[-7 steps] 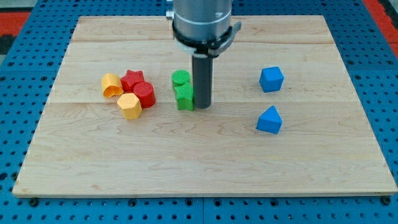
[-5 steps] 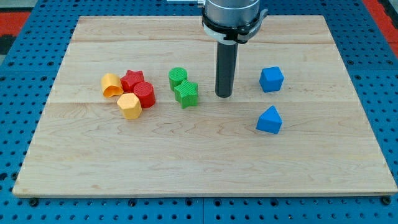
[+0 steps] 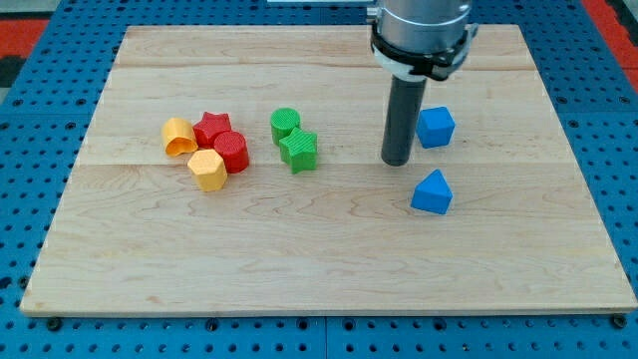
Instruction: Slide the hexagon to the bottom left side of the heart
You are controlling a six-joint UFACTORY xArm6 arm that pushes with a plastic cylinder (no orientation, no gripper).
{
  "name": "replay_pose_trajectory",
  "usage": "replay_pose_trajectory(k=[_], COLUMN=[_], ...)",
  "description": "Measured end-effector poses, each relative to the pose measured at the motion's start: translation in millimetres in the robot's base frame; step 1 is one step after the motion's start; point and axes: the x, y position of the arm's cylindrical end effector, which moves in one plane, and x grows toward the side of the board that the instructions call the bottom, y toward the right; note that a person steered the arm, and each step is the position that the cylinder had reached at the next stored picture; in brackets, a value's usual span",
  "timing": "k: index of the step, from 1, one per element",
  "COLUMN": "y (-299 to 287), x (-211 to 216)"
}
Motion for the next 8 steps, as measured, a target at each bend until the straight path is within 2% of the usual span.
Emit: replay_pose_trajectory(k=[1,2,3,4,8], y=[-72.7,-178.4,-195.4,-138.0,-157.1], x=[72.0,108.8,53.2,48.8,22.5])
